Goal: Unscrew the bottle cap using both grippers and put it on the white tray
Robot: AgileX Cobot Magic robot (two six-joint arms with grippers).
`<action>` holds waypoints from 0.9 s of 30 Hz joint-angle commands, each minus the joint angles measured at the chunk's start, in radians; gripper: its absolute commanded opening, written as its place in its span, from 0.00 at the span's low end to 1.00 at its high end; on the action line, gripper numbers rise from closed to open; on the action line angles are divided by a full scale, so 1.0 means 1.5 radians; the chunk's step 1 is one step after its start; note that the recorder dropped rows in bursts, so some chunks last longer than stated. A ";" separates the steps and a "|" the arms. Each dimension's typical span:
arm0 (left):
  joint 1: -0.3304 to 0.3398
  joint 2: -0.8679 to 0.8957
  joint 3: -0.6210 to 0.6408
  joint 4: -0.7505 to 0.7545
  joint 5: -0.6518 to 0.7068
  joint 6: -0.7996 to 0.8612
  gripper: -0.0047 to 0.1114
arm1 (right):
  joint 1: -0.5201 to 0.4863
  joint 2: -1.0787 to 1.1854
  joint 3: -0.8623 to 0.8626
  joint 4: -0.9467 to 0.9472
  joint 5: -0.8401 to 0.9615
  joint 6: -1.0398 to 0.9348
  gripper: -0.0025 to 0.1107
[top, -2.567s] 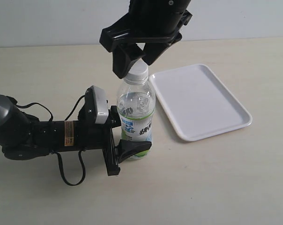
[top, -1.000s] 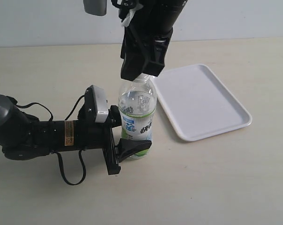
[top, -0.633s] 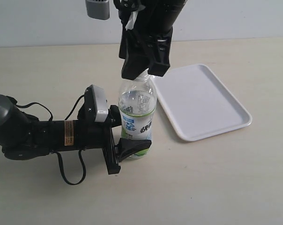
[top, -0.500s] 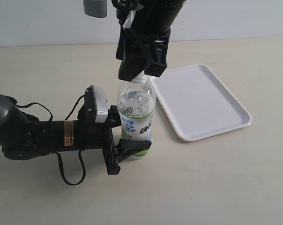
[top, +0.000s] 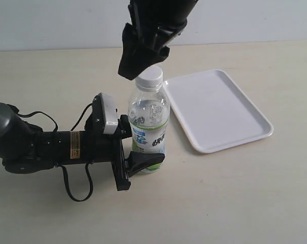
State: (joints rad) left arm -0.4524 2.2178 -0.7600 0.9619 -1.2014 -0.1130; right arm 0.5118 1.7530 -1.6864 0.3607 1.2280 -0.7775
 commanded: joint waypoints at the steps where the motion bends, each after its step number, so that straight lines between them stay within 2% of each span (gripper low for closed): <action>1: -0.004 -0.006 -0.004 0.004 -0.013 0.001 0.05 | 0.000 -0.047 -0.005 -0.008 -0.020 0.140 0.52; 4: -0.004 -0.006 -0.004 0.004 -0.013 0.001 0.05 | 0.000 -0.059 -0.005 -0.045 -0.019 0.342 0.52; 7: -0.004 -0.006 -0.004 0.004 -0.013 0.001 0.05 | 0.000 -0.052 -0.005 -0.087 -0.005 0.453 0.54; 15: -0.004 -0.006 -0.004 0.010 -0.013 0.001 0.05 | 0.000 -0.003 -0.018 -0.127 -0.005 0.491 0.61; 27: -0.004 -0.006 -0.004 0.010 -0.013 0.001 0.05 | 0.000 -0.001 -0.021 -0.069 -0.005 0.484 0.61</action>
State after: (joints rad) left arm -0.4524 2.2178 -0.7600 0.9686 -1.2033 -0.1130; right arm 0.5118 1.7794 -1.7092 0.2331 1.2242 -0.0417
